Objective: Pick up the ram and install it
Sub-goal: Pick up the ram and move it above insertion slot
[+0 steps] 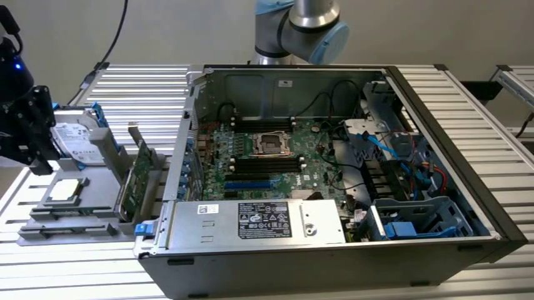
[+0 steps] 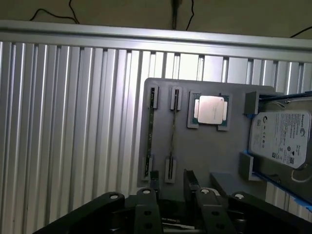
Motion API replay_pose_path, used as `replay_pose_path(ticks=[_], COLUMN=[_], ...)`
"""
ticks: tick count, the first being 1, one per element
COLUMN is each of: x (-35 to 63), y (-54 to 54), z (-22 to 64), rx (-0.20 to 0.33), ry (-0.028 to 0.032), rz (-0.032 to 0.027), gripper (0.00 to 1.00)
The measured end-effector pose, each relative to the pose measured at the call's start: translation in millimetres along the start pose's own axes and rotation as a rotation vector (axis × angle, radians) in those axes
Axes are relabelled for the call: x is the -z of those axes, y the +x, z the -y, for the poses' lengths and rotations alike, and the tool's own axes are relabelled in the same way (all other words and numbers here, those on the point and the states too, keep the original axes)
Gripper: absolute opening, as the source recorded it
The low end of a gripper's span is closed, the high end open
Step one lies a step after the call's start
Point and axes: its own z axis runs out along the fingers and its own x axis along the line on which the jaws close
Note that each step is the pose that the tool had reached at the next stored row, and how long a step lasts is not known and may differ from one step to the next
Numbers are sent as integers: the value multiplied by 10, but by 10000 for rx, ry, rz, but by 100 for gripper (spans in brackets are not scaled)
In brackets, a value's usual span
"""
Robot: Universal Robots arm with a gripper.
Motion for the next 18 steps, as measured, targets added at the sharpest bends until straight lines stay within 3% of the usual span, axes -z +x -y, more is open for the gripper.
replay_pose_path(ticks=[1,2,7,13,18], x=[-4,-20,-116,-233,-324], y=[0,6,74,192,198], z=[-10,-29,-97,-119,-116], rx=[-1,2,17,29,51], ry=[1,5,-9,-22,-20], rz=[1,1,3,5,4], gripper=[29,36,36,36,36])
